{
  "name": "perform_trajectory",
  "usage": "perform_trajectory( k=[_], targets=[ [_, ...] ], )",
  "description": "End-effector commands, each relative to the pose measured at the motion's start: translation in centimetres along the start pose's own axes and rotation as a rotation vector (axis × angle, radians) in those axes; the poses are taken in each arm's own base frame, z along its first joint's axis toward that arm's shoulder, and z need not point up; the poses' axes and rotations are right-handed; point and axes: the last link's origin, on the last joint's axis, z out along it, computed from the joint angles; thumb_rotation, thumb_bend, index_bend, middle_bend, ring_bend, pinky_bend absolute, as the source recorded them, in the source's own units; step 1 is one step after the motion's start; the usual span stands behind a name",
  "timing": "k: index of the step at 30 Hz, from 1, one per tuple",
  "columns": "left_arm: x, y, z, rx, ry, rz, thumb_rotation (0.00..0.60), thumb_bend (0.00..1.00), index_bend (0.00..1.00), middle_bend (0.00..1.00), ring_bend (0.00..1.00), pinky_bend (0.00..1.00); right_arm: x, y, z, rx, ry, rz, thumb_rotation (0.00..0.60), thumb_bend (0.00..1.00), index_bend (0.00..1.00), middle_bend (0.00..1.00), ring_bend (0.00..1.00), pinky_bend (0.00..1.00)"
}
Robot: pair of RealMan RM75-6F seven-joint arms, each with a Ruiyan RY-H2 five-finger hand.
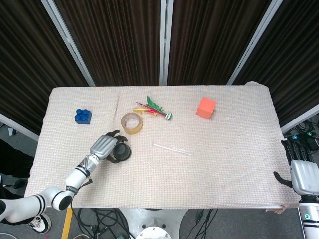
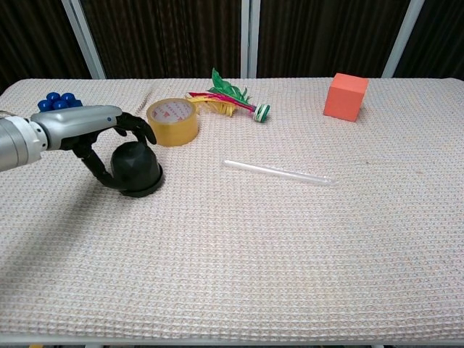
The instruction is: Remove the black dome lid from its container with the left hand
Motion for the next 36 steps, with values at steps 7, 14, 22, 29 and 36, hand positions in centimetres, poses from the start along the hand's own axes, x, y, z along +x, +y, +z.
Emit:
perform_trajectory(
  k=[7,14,22,29,36],
  targets=[
    [-0.1,0.1,0.1,0.002,-0.005,-0.008,0.600,0.12,0.31,0.37,0.07,0.17,0.0,0.1,0.1,-0.008,0.000,-0.003,0.600,0.13,0.00,0.00,0.00,0.00],
    [0.4,0.2,0.0,-0.003,0.009,-0.017,0.600,0.15,0.32,0.40,0.09,0.17,-0.2,0.2,0.1,-0.012,-0.007,-0.002,0.600,0.13,0.00,0.00,0.00,0.00],
    [1.2,0.6,-0.2,-0.016,0.026,-0.018,0.600,0.15,0.32,0.40,0.09,0.17,-0.1,0.2,0.1,-0.012,-0.003,-0.002,0.600,0.13,0.00,0.00,0.00,0.00],
    [2.8,0.5,-0.6,-0.012,0.057,-0.013,0.600,0.15,0.32,0.40,0.09,0.17,-0.1,0.1,0.2,-0.012,-0.006,0.001,0.600,0.13,0.00,0.00,0.00,0.00],
    [3.0,-0.2,-0.8,0.013,0.051,-0.019,0.600,0.15,0.32,0.40,0.09,0.17,-0.1,0.1,0.1,-0.008,-0.003,0.000,0.600,0.13,0.00,0.00,0.00,0.00]
  ],
)
